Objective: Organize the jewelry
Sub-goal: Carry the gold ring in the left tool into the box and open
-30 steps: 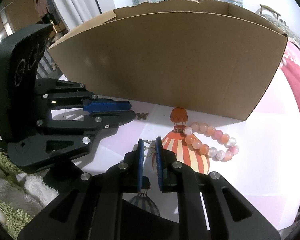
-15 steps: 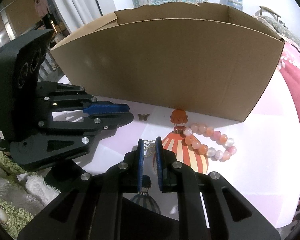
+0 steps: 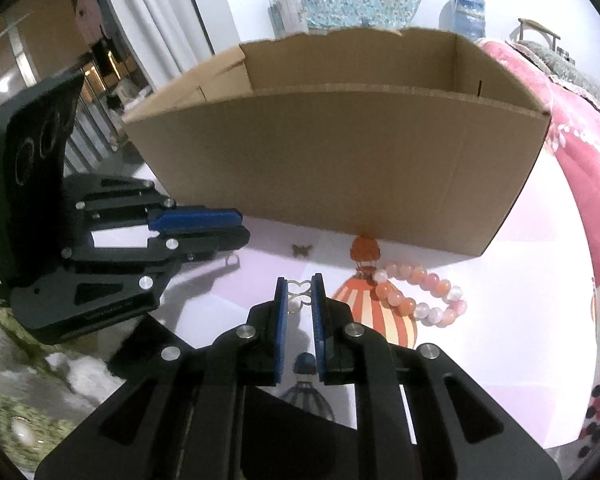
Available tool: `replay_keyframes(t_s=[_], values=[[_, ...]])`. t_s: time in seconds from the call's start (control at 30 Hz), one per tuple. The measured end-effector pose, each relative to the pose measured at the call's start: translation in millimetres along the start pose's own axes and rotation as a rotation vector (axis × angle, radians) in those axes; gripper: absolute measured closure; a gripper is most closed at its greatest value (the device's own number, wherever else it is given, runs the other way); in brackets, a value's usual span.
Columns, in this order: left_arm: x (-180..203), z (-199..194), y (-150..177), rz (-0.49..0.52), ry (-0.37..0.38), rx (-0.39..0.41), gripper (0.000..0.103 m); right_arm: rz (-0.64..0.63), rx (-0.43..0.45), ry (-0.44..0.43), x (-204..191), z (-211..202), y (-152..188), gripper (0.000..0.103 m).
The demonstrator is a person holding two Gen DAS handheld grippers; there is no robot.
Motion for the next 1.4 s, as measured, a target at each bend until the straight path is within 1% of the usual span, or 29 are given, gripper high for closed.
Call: replay_keyframes(t_s=[0.07,0.2,0.33,0.4,0.5,0.57,0.63,0.7,0.73,0.8,0.83,0.87,0.93,1.0,1.1,1.13,1.27,1.4], values=[[3,-10,-5,-0.002,0.008,0.016,0.093,-0.008,0.02,0.006,-1,-8,-6,0.091],[8,-40,-22,-0.001,0.036,0.078,0.093,-0.032,0.074,0.021,-3,-31,-22,0.091],[7,-81,-53,-0.008,0.076,0.166,0.093,-0.071,0.151,0.029,-4,-60,-49,0.091],[-3,-96,-71,-0.019,0.073,0.205,0.093,-0.116,0.198,0.041,-4,-76,-70,0.091],[-20,-99,-89,-0.048,0.059,0.208,0.093,-0.17,0.238,0.044,1,-81,-102,0.091],[-41,-85,-97,-0.079,0.039,0.145,0.093,-0.196,0.236,0.052,9,-78,-121,0.091],[-63,-64,-100,-0.121,0.017,0.057,0.093,-0.191,0.206,0.037,22,-64,-137,0.091],[-88,-38,-98,-0.166,-0.024,-0.036,0.093,-0.157,0.139,0.017,39,-41,-146,0.091],[-95,-29,-95,-0.18,-0.021,-0.078,0.093,-0.129,0.066,-0.006,51,-19,-149,0.091],[-108,-8,-89,-0.215,-0.025,-0.16,0.093,-0.062,-0.042,-0.026,70,11,-148,0.091],[-109,-3,-86,-0.216,-0.023,-0.179,0.093,-0.033,-0.102,-0.05,75,26,-144,0.091],[-107,0,-86,-0.193,-0.02,-0.181,0.093,-0.006,-0.141,-0.067,80,37,-141,0.091],[-106,5,-82,-0.164,-0.06,-0.207,0.093,0.026,-0.225,-0.069,88,57,-132,0.091],[-104,11,-79,-0.131,-0.09,-0.226,0.093,0.013,-0.28,-0.051,92,69,-125,0.091],[-105,16,-75,-0.093,-0.128,-0.243,0.093,-0.007,-0.322,-0.036,90,75,-116,0.091],[-107,17,-76,-0.094,-0.132,-0.244,0.093,-0.01,-0.327,-0.03,89,77,-115,0.091],[-109,17,-77,-0.089,-0.148,-0.253,0.093,-0.03,-0.331,-0.014,87,78,-115,0.09],[-109,16,-77,-0.091,-0.156,-0.252,0.091,-0.028,-0.318,-0.011,88,68,-115,0.09]])
Point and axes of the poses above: each gripper's, at about its wrist camera, not at the fingertips, and z roughly the way its jaws point, x to its right, y to its underside, the point moved 10 cm from there along z, roughly the way its jaws point, and after that the axes turned 14 degrees about -z, right-handed, at the moved point
